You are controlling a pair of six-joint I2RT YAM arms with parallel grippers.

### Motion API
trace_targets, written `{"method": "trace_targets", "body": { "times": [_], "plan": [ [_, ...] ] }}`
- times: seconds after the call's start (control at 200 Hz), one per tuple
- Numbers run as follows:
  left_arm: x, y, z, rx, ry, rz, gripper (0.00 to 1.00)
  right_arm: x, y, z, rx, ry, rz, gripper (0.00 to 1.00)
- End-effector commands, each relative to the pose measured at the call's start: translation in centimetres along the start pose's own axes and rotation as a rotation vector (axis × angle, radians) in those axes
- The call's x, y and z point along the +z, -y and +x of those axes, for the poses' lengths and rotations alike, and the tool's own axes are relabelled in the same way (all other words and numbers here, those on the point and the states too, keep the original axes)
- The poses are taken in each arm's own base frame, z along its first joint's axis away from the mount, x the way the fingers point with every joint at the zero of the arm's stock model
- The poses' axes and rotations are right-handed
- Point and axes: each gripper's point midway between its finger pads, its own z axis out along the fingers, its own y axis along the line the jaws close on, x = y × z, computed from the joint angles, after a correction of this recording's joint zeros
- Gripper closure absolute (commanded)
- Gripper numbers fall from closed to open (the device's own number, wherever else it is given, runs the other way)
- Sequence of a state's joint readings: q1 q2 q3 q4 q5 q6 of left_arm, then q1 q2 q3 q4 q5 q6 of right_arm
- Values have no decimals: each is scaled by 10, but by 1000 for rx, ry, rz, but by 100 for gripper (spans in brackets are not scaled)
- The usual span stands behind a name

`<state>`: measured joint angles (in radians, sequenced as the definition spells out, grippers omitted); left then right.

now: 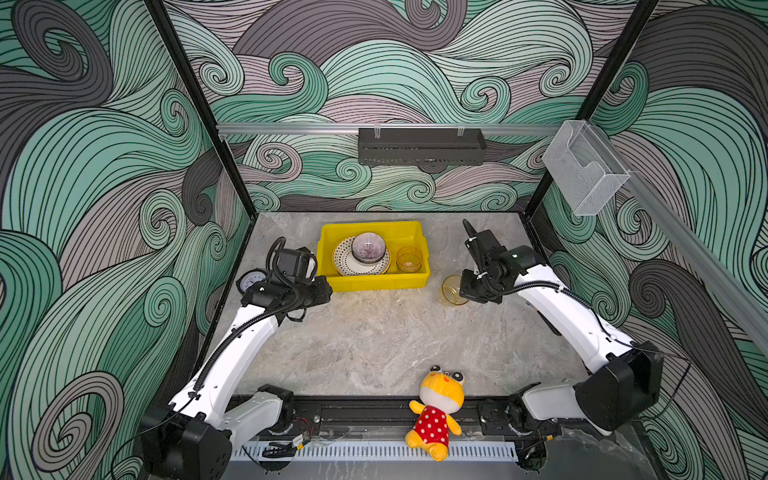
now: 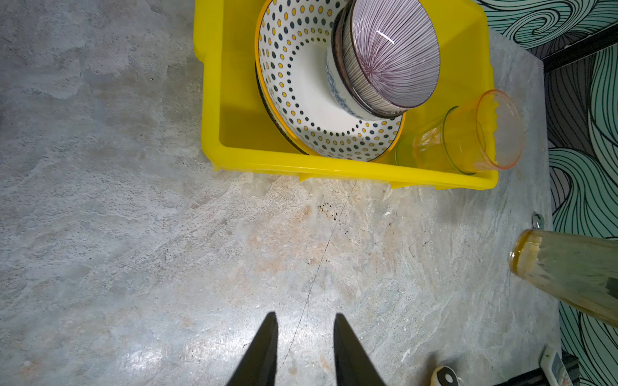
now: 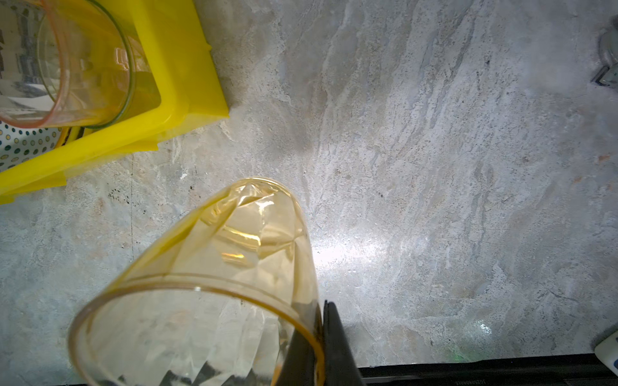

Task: Place the mixed dishes into the plastic bin
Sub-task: 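Lift the amber glass with the right gripper and carry it over the bin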

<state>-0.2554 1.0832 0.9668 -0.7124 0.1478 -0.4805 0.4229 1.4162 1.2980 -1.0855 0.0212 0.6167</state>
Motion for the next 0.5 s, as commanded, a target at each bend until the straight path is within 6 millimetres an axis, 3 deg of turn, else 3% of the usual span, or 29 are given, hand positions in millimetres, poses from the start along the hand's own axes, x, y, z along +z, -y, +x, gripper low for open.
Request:
{"method": "trace_targets", "body": {
  "times": [0.0,0.496],
  "plan": [
    [-6,3,-20,2,58,-5,68,-5,-15,-10,-15,23,-33,100],
    [-3,-3,-24,11,53,-48,68,-16,-53,-58,-122,100,-34,100]
  ]
}}
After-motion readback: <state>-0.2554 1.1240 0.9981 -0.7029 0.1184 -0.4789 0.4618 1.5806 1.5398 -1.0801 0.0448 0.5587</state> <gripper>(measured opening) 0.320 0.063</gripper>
